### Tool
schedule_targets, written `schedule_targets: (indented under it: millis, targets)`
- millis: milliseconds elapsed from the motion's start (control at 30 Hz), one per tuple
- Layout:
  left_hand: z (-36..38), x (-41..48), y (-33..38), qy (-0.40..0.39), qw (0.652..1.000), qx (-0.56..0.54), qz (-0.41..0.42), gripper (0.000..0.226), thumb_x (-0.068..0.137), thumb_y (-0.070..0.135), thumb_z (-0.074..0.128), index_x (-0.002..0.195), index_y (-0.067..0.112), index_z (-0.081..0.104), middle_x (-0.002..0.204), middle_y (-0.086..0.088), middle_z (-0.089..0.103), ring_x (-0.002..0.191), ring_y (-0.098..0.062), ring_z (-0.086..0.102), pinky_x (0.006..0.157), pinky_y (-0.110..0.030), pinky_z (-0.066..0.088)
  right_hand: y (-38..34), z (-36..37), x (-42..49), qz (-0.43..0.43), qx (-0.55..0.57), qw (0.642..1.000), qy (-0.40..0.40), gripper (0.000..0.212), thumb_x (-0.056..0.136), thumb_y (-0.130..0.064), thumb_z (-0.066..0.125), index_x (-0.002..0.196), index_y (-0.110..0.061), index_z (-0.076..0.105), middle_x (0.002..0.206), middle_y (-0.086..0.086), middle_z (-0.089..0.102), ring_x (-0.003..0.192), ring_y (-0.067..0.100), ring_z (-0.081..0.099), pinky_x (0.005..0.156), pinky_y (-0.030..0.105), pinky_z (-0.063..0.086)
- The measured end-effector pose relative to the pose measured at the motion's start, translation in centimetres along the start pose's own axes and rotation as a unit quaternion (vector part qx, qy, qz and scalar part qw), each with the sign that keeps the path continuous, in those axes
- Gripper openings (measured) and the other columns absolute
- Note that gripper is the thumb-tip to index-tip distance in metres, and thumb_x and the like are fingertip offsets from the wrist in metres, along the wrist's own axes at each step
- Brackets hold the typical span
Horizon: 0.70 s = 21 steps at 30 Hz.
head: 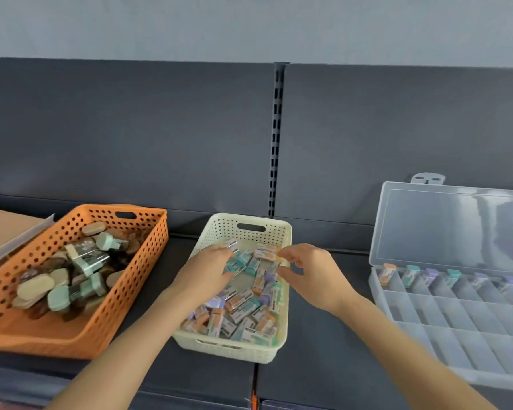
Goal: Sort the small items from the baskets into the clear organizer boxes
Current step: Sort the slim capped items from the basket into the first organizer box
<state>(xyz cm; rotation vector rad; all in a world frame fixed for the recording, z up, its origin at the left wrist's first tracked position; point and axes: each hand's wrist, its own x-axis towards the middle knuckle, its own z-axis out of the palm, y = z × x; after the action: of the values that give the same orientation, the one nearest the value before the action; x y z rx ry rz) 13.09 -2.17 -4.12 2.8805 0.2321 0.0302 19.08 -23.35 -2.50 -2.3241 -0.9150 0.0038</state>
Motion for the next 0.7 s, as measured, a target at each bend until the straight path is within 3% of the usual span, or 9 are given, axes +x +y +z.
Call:
schedule_targets:
  millis: [167,333,533,700]
  targets:
    - [1.1,1.5,-0.6,-0.057,0.996,0.064,0.002,0.018,0.089,0.018,0.06,0.105,0.01,0.056,0.104,-0.009,0.058,0.087,-0.026,0.059,0.076,-0.041,0.052,-0.8,1.3,0.6,0.025,-0.01,1.0,0.007,0.032,0.091,-0.023,0.057,0.122,-0.016,0.061,0.121,-0.003,0.063,0.107,0.012,0.057,0.083,0.016,0.041]
    - [1.5,1.9,-0.5,-0.056,0.992,0.113,0.001,0.019,0.084,-0.005,0.052,0.098,0.008,0.057,0.099,-0.01,0.053,0.079,-0.029,0.059,0.062,-0.037,0.047,-0.8,1.1,1.2,0.048,-0.005,0.998,0.035,0.028,0.091,-0.021,0.056,0.118,-0.015,0.064,0.118,-0.002,0.065,0.104,0.012,0.06,0.083,0.02,0.046]
    - [0.4,1.2,-0.6,0.013,0.998,-0.047,-0.026,0.034,0.085,0.003,0.058,0.115,0.019,0.057,0.11,0.0,0.058,0.095,-0.018,0.058,0.079,-0.035,0.052,-1.6,1.3,3.2,0.021,-0.018,1.0,0.008,0.029,0.093,-0.019,0.054,0.12,-0.013,0.063,0.12,-0.001,0.064,0.106,0.014,0.06,0.084,0.018,0.044]
    - [-0.6,0.2,-1.0,0.095,0.986,-0.132,-0.031,0.042,0.085,0.012,0.066,0.124,0.023,0.057,0.117,0.006,0.057,0.1,-0.009,0.057,0.085,-0.027,0.051,-1.9,3.7,6.2,-0.016,-0.09,0.992,-0.082,0.03,0.093,-0.014,0.049,0.121,-0.009,0.06,0.123,0.007,0.06,0.108,0.024,0.058,0.092,0.033,0.048]
